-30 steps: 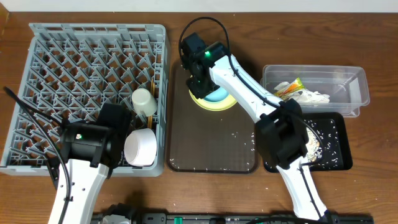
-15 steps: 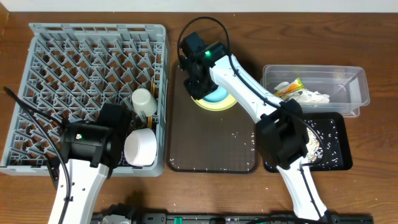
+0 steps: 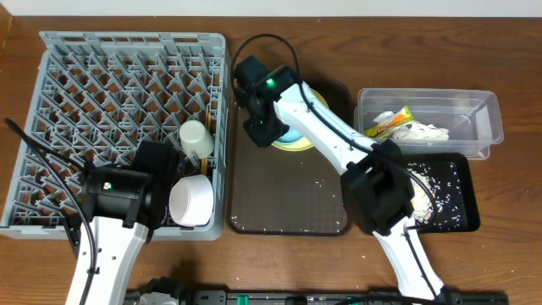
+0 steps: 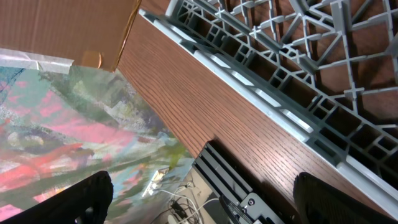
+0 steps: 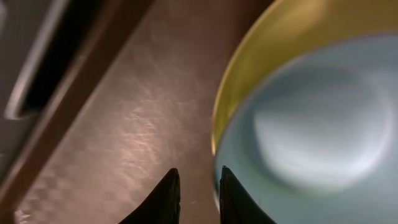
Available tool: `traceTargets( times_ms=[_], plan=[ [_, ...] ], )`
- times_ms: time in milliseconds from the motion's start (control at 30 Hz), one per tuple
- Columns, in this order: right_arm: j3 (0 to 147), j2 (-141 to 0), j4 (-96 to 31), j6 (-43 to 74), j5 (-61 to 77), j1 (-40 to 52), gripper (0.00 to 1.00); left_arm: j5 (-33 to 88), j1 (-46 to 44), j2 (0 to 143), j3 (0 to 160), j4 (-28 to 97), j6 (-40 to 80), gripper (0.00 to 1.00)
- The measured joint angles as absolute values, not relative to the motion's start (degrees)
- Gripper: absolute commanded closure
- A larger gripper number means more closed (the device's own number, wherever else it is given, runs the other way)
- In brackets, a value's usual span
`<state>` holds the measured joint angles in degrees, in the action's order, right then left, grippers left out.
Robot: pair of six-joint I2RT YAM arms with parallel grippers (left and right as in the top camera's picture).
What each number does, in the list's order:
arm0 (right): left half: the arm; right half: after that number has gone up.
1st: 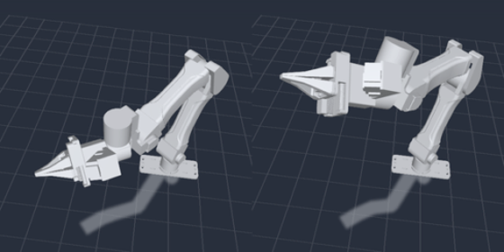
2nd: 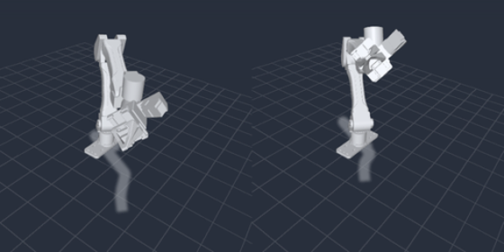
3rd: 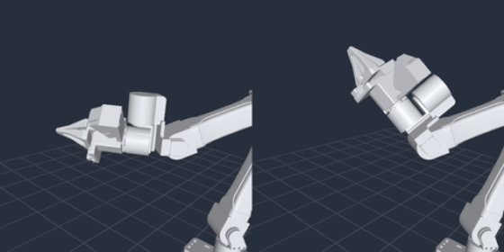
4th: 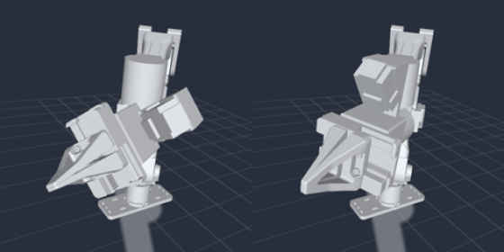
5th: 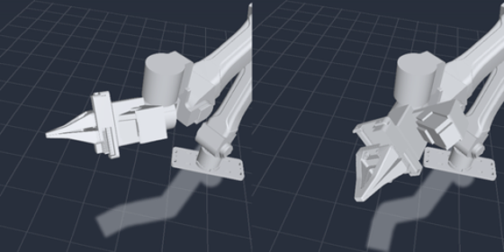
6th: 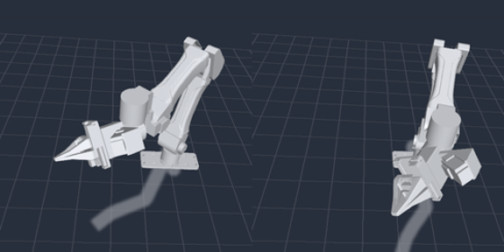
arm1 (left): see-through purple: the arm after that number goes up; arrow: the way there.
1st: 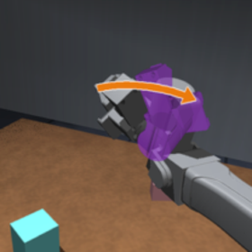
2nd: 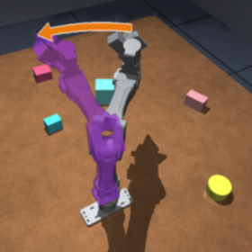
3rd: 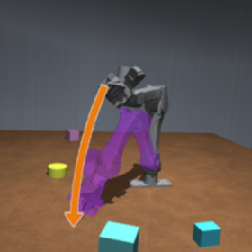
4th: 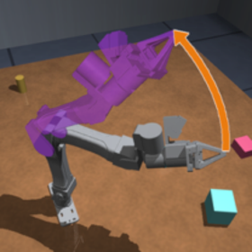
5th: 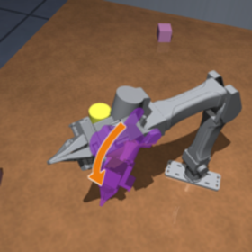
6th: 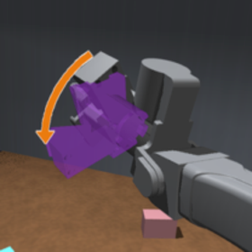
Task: Sort waste into correct bins and load items into the dishwasher
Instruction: 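Grasp the light-blue bowl rim with the right gripper and lift it, then carry the blue bowl into the dish rack and release it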
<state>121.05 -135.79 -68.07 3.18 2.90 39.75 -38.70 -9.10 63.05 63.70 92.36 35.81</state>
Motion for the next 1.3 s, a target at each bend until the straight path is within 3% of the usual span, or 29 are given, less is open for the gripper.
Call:
traceTargets(
  times_ms=[100, 200, 500, 700, 1000, 1300],
  plan=[
    [119.9, -135.8, -68.3, 3.2, 0.5, 40.1, 0.86, -38.7, -9.1, 63.0, 63.7, 92.4, 35.8, 0.07],
    [119.5, -135.8, -68.8, 2.9, -1.0, 40.1, 0.99, -38.7, -9.1, 63.0, 63.7, 92.4, 35.8, 0.06],
    [120.3, -135.1, -69.5, 3.2, -2.6, 40.1, 0.99, -38.7, -9.1, 63.0, 63.7, 92.4, 35.8, 0.07],
    [129.3, -130.5, -64.8, 3.2, 1.1, 40.0, 0.99, -38.7, -9.1, 63.0, 63.7, 92.4, 35.8, 0.06],
    [135.6, -120.8, -38.4, 11.7, 23.1, 39.5, 0.99, -38.7, -9.1, 63.0, 63.7, 92.4, 35.8, 0.06],
    [133.2, -139.9, 4.1, 33.6, 51.4, 38.8, 0.99, -38.7, -9.1, 63.0, 63.7, 92.4, 35.8, 0.06]
  ],
)
